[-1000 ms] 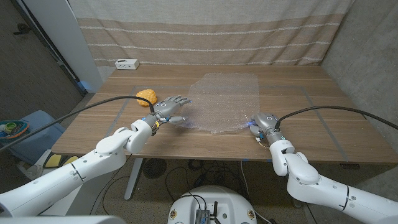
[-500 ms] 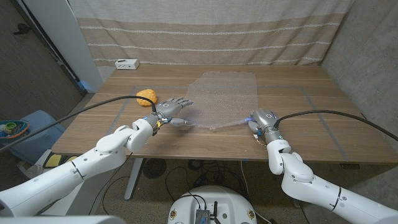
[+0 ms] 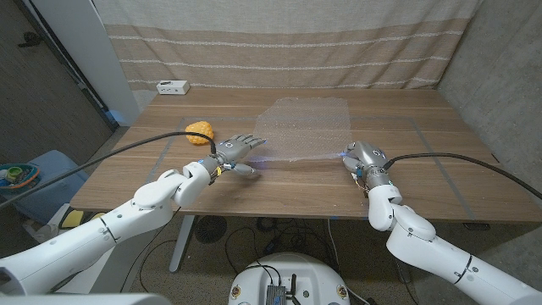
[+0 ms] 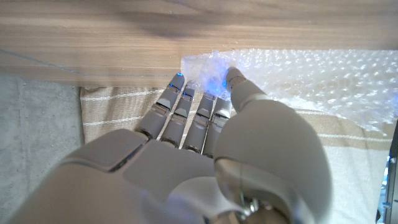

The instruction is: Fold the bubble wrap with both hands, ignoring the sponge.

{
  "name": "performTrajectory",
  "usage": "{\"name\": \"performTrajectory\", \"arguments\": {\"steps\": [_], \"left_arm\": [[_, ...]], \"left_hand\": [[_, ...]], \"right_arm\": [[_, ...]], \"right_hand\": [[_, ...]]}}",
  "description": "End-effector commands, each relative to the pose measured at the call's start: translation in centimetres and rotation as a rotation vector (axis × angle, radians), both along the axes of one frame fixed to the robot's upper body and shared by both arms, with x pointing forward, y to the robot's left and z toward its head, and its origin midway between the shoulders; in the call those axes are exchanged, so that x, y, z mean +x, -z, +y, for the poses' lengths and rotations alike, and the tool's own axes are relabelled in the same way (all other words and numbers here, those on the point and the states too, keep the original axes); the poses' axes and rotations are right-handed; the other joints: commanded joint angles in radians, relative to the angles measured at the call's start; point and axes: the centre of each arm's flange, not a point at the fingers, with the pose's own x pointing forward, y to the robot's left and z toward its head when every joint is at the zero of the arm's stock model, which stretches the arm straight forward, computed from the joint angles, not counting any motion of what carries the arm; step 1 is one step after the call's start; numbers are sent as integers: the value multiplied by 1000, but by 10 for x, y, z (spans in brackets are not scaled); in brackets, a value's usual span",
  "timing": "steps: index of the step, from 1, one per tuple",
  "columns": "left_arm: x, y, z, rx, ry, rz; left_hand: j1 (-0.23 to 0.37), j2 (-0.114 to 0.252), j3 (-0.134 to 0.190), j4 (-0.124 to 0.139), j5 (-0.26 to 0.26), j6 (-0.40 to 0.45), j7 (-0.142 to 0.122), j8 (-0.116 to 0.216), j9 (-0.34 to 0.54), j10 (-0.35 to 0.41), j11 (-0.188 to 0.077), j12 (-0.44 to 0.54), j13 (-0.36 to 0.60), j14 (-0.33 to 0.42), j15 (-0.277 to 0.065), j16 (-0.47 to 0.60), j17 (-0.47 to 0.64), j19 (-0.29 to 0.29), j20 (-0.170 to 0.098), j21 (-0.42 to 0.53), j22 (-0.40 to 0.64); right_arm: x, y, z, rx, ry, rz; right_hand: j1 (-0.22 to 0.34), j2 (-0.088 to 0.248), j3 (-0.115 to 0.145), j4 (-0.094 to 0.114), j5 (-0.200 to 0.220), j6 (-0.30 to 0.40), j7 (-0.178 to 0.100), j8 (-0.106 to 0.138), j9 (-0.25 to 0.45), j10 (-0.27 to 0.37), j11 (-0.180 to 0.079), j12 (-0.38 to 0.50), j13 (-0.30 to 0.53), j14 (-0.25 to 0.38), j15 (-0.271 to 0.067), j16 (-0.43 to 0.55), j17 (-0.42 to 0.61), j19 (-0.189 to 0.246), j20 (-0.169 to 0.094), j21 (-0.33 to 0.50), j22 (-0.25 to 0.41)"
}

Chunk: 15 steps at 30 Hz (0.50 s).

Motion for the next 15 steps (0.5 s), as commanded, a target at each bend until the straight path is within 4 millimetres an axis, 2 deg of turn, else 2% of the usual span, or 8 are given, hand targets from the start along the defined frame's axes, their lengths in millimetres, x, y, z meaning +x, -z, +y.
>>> {"name": "performTrajectory", "arguments": {"steps": [1,2,4,5,7,9,12,15], "left_arm": [[3,12,-9,11,-12,-116],[2,14,-10,-8,-18,-155],[-1,18,-11,-10,-30,-241],[-2,20,-11,-28,-35,-282],[-5,23,-11,-62,-44,-366],[-8,24,-9,-124,-35,-430],[-12,24,-8,-166,-33,-506],[-16,23,-7,-192,-39,-552]], "left_hand": [[65,21,1,2,14,33,0,21,3,43,-18,21,3,32,-15,17,3,24,4,-2,3],[107,50,14,3,10,69,10,33,3,69,-23,30,3,53,-25,20,3,44,2,2,3],[207,90,26,3,-19,176,-4,55,4,183,-51,61,3,169,-76,37,1,136,-15,23,3],[254,123,36,3,-32,251,-6,71,5,237,-52,73,2,213,-82,41,1,169,-8,30,4],[346,170,39,0,-34,423,-19,104,8,373,-54,102,2,318,-125,51,0,241,-26,48,6],[396,237,29,10,-35,633,-4,153,15,525,-66,139,7,412,-155,63,2,291,-29,63,10],[445,320,50,11,-34,826,14,193,23,714,-64,186,15,532,-193,81,4,340,-32,87,15],[458,331,63,21,-37,877,22,200,28,854,-83,234,37,603,-220,90,4,358,-45,99,17]], "right_arm": [[-7,-14,-4,126,-53,-40],[-7,-14,-4,132,-59,-43],[-7,-15,-4,131,-71,-49],[-8,-15,-4,130,-76,-51],[-8,-15,-4,123,-86,-53],[-9,-15,-4,117,-94,-58],[-11,-15,-5,110,-102,-61],[-14,-14,-6,99,-102,-57]], "right_hand": [[13,0,9,-1,4,18,20,9,4,10,4,-4,3,12,-103,-3,0,-1,6,1,2],[13,0,9,0,3,19,20,9,4,11,3,-4,3,13,-102,-3,-1,-1,6,1,2],[14,1,10,0,3,20,21,9,4,13,7,-4,3,13,-101,-4,-1,-1,7,1,2],[15,0,9,0,3,20,21,9,4,13,6,-5,3,14,-101,-3,0,0,6,1,2],[15,0,10,0,2,19,21,8,4,14,7,-5,3,15,-103,-3,-1,0,6,1,2],[15,0,9,1,2,19,21,8,4,15,8,-6,3,15,-103,-4,0,-1,6,1,2],[16,0,10,2,1,19,21,7,4,15,8,-7,3,14,-104,-4,0,-1,6,1,2],[17,0,9,2,1,19,20,7,4,15,8,-9,3,12,-107,-4,2,-2,6,0,2]]}}
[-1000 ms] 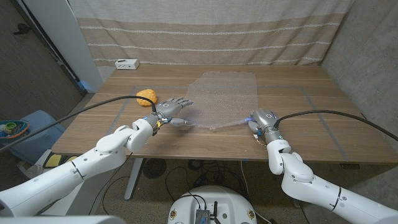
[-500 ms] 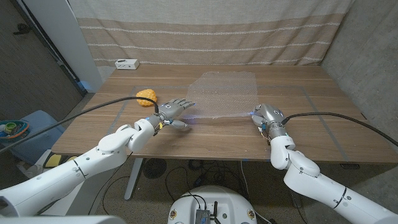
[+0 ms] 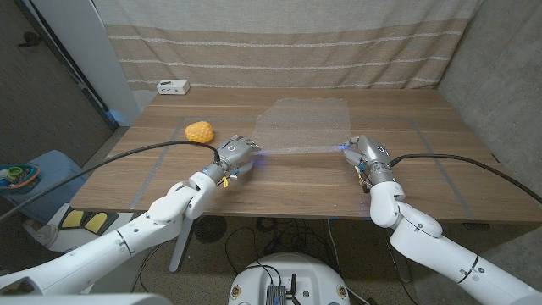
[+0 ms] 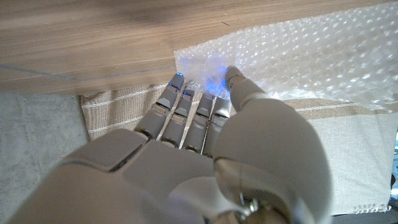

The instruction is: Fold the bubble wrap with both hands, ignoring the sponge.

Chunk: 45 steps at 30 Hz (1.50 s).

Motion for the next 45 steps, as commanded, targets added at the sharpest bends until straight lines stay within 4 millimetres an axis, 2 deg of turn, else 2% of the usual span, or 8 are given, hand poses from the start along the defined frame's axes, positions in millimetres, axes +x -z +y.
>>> {"name": "performTrajectory", "arguments": {"steps": [1,7,11,20,27,36,45], "left_arm": [[-20,2,0,-128,8,-308],[-24,-6,-1,-144,32,-243],[-29,-15,-1,-142,47,-156],[-46,-22,1,-166,56,-118],[-67,-25,4,-176,77,-114],[-101,-32,6,-160,85,-136],[-120,-36,12,-171,127,-77]], "left_hand": [[22,32,21,10,-8,82,13,13,9,193,-22,65,31,108,-124,18,5,31,-13,19,5],[24,33,23,13,-11,96,19,14,10,216,-38,74,42,138,-135,24,6,37,-18,23,5],[28,28,21,10,-12,109,29,15,10,237,-35,83,51,158,-143,28,7,37,-22,25,5],[36,20,19,2,-11,129,40,16,10,255,-31,91,60,172,-143,27,5,40,-24,28,6],[45,13,17,-7,-8,144,56,16,10,267,-24,95,67,184,-144,26,4,39,-26,29,6],[51,10,16,-10,-5,145,54,12,9,269,-28,95,71,189,-145,24,3,38,-27,30,6],[53,5,13,-11,-3,152,55,11,9,277,-26,96,76,192,-148,21,2,37,-30,31,6]], "right_arm": [[-8,-3,-4,-1,-35,-16],[-16,-1,-9,-8,-48,-7],[-25,1,-13,-6,-54,4],[-50,7,-21,9,-23,-38],[-68,9,-22,10,-11,-73],[-87,13,-19,7,-6,-101],[-104,14,-19,14,-5,-137]], "right_hand": [[8,1,7,3,1,18,16,4,4,9,3,-6,3,4,-111,-1,2,1,3,0,2],[10,2,4,5,-1,13,15,1,4,5,0,-11,3,-3,-111,-1,6,0,3,0,2],[12,2,2,5,-1,11,16,0,4,5,-1,-12,3,-7,-110,-2,7,1,2,0,2],[13,3,-1,7,-3,5,13,-4,4,2,-1,-17,3,-8,-110,1,12,2,2,0,2],[13,5,-5,10,-4,1,8,-6,5,-1,-2,-21,3,-9,-111,3,16,4,1,0,2],[15,5,-8,11,-4,-2,5,-8,5,-1,-4,-24,4,-11,-112,4,18,4,1,1,2],[16,5,-8,11,-4,-2,6,-9,5,0,-2,-26,4,-10,-113,3,17,5,1,1,2]]}}
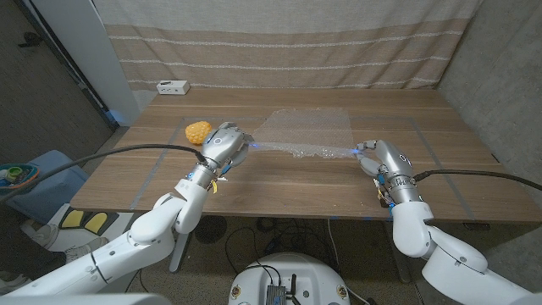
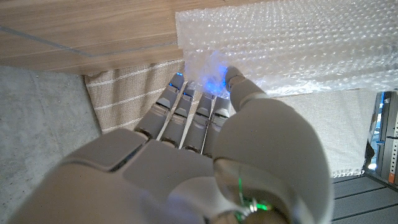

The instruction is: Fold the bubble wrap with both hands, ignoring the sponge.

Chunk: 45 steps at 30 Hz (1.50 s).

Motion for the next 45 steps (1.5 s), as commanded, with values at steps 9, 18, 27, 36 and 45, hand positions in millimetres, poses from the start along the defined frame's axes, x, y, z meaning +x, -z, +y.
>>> {"name": "performTrajectory", "arguments": {"steps": [9,18,27,36,45], "left_arm": [[-39,-22,18,-54,90,94],[-39,-32,22,-91,148,154],[-23,-41,17,-52,78,108],[6,-49,21,-96,60,113],[33,-62,18,-153,67,80]], "left_hand": [[10,-1,1,-3,10,8,13,-7,4,57,-45,24,35,11,-127,-7,-1,1,-3,7,2],[13,-3,1,-4,13,9,18,-12,4,55,-43,22,39,9,-121,-14,-3,0,0,8,2],[15,-4,0,-4,14,9,18,-16,4,59,-44,21,43,11,-124,-18,-3,0,2,9,2],[16,-3,-3,-3,15,13,18,-19,4,59,-44,19,46,14,-126,-20,-1,1,1,11,2],[19,-3,-5,-4,16,17,20,-22,4,63,-44,19,50,21,-128,-20,0,3,0,13,2]], "right_arm": [[-25,-11,2,-30,-3,-67],[-19,-24,4,-60,-20,-79],[7,-36,4,-77,-45,-67],[41,-51,0,-78,-62,-78],[73,-66,-4,-60,-69,-103]], "right_hand": [[10,0,1,7,-1,-1,-3,4,5,0,-4,-8,4,-2,-112,2,2,4,1,0,2],[9,-1,1,8,-1,-2,-5,3,5,0,-4,-11,5,-4,-110,-1,1,3,1,0,2],[9,0,-2,10,-2,-1,-6,2,5,1,-4,-13,5,-5,-111,0,3,3,0,0,2],[10,0,-2,9,-1,-1,-5,1,5,5,-5,-13,5,-1,-116,1,3,6,0,1,2],[12,0,-2,9,-1,0,-5,1,5,10,-7,-14,6,5,-120,2,3,13,-2,3,2]]}}
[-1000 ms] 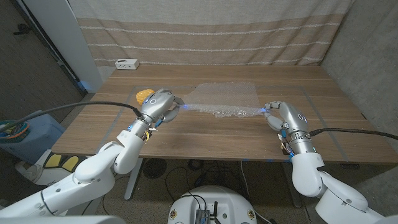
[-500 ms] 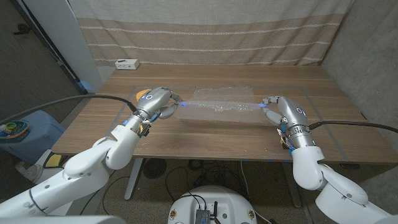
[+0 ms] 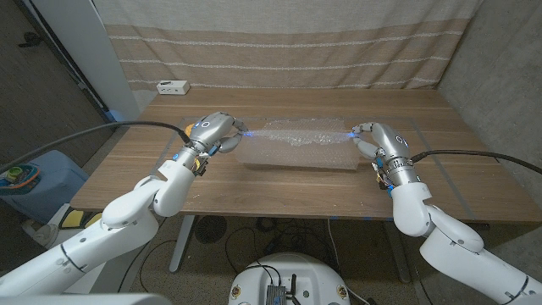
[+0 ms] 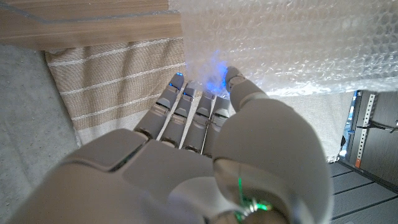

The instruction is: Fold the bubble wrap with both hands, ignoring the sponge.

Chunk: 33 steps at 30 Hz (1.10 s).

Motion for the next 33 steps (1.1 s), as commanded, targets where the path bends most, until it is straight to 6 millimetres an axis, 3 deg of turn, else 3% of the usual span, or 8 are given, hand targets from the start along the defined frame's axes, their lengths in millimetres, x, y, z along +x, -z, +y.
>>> {"name": "performTrajectory", "arguments": {"steps": [1,18,33], "left_arm": [[34,-17,-3,-64,-5,-32],[91,-52,-17,-83,-17,-66],[128,-63,-21,-78,-61,-70]], "left_hand": [[13,5,-4,-3,4,6,1,-3,4,58,-47,18,45,7,-128,-5,1,3,1,6,3],[17,6,-8,-3,5,10,4,-9,4,63,-45,16,52,18,-130,-6,3,5,0,9,3],[21,5,-11,-3,6,17,3,-13,4,67,-48,14,57,23,-133,-9,3,6,0,12,3]], "right_arm": [[40,-21,-4,12,-13,-23],[94,-50,-13,49,8,-53],[137,-68,-10,34,40,-33]], "right_hand": [[12,0,4,4,0,8,-5,0,2,6,-3,-6,6,5,-120,2,3,9,2,3,3],[15,2,1,4,-1,7,-8,-2,2,9,-3,-10,6,7,-122,3,6,9,-1,3,3],[16,2,-1,5,-1,6,-6,-4,3,11,-4,-13,7,6,-125,2,7,11,-3,4,3]]}}
